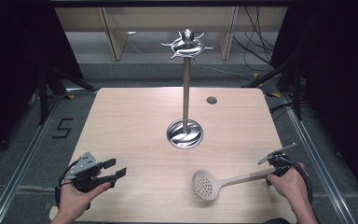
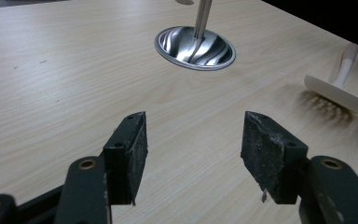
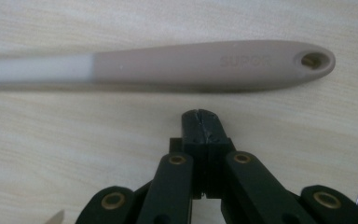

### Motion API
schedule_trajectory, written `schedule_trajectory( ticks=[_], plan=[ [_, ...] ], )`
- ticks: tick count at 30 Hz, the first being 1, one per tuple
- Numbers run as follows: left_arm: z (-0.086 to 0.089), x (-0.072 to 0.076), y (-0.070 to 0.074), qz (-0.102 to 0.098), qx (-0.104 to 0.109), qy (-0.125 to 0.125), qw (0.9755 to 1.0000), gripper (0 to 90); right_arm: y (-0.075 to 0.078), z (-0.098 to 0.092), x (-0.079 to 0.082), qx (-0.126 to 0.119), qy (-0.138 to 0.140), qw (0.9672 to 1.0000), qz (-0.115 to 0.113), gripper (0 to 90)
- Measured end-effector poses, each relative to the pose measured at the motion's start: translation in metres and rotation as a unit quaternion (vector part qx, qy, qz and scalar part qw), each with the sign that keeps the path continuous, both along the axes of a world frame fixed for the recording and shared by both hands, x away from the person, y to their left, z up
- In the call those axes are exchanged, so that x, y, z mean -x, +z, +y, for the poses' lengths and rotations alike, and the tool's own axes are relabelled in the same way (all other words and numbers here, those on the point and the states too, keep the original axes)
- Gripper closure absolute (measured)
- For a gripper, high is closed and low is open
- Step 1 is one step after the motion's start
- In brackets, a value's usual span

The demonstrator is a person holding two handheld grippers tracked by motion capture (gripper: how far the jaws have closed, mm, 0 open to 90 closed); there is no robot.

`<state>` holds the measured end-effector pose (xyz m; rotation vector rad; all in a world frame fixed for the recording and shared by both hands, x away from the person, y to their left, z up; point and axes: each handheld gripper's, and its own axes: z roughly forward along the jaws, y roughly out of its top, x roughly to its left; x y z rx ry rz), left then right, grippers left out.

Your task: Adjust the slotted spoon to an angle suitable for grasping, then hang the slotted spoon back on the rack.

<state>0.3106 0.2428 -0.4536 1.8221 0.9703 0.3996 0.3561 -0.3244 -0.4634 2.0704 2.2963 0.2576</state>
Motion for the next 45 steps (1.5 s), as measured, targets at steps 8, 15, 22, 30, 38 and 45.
schedule_trajectory(
  ticks=[8, 15, 22, 30, 38, 45],
  plan=[
    [0.000, 0.001, 0.000, 0.000, -0.001, 0.000, 1.0000, 39.8, -0.004, -0.002, -0.011, 0.008, 0.010, 0.9999, -0.007, 90.0],
    [0.001, 0.002, -0.001, 0.004, -0.002, 0.005, 1.0000, 39.6, -0.006, 0.000, -0.022, 0.012, 0.013, 0.9997, -0.018, 90.0],
    [0.001, 0.000, -0.002, 0.006, 0.003, 0.001, 1.0000, 39.6, -0.006, 0.003, -0.030, 0.013, 0.006, 0.9996, -0.023, 90.0],
    [0.002, 0.000, -0.002, 0.008, 0.003, 0.001, 1.0000, 39.4, 0.004, 0.002, -0.019, -0.025, -0.077, 0.9939, -0.075, 83.2],
    [0.004, -0.001, -0.002, 0.005, 0.000, -0.001, 1.0000, 39.3, 0.017, -0.016, -0.016, -0.036, -0.088, 0.9906, -0.099, 63.1],
    [0.006, 0.001, -0.002, 0.003, 0.000, 0.001, 1.0000, 39.2, 0.019, -0.020, -0.013, -0.030, -0.094, 0.9905, -0.096, 50.1]
  ],
)
